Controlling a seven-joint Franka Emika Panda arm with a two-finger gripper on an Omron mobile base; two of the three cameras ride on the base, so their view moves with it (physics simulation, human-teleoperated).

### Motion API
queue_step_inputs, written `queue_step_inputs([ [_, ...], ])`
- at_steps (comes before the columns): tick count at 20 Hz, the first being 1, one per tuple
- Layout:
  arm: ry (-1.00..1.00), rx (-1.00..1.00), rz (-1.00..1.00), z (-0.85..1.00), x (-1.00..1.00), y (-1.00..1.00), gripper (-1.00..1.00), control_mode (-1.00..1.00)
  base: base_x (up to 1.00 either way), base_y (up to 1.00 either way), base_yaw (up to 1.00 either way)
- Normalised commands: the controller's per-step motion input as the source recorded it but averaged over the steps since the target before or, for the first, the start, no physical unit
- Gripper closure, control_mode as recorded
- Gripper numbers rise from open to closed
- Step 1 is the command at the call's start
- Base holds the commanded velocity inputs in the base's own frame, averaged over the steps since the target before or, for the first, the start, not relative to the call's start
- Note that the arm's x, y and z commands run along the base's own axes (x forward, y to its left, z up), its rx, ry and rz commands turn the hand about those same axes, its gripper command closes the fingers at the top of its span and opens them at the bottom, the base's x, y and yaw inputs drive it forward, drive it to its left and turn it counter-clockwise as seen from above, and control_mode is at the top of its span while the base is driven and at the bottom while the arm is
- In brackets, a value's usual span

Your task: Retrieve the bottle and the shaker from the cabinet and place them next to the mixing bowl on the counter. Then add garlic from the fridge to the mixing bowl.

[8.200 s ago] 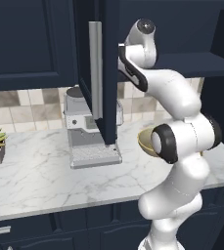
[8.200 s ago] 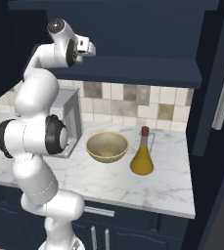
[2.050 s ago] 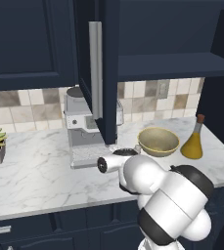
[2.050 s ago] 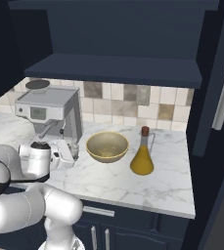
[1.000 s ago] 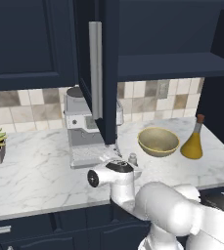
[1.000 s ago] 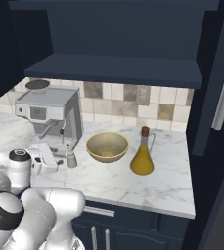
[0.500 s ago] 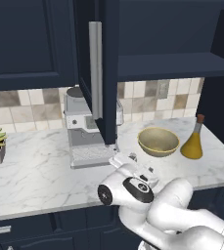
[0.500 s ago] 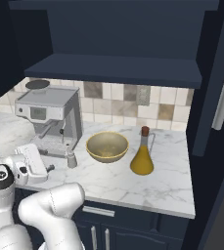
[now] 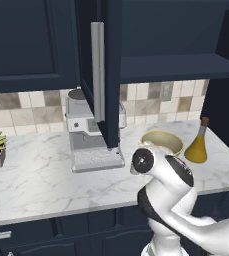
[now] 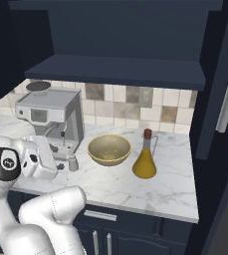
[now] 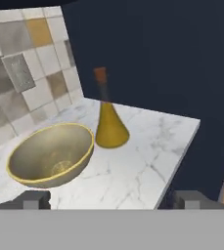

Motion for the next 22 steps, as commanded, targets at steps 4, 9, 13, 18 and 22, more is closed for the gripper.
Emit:
queue_step_inputs([
  [4,0.54,0.06,0.01,0.15,0.00,-0.65,-1.00,-1.00,0.00,0.00,0.00],
  [9,0.31,0.09,0.08,0.00,-0.16,-0.43,-1.00,-1.00,0.00,0.00,0.00],
  [13,0.00,0.05,0.14,-0.04,-0.64,-0.06,-1.00,-1.00,0.00,0.00,0.00],
  [18,-0.12,0.05,0.13,-0.17,-0.61,0.00,-1.00,-1.00,0.00,0.00,0.00],
  [22,-0.15,0.01,0.17,0.20,-0.24,0.00,-1.00,-1.00,0.00,0.00,0.00],
])
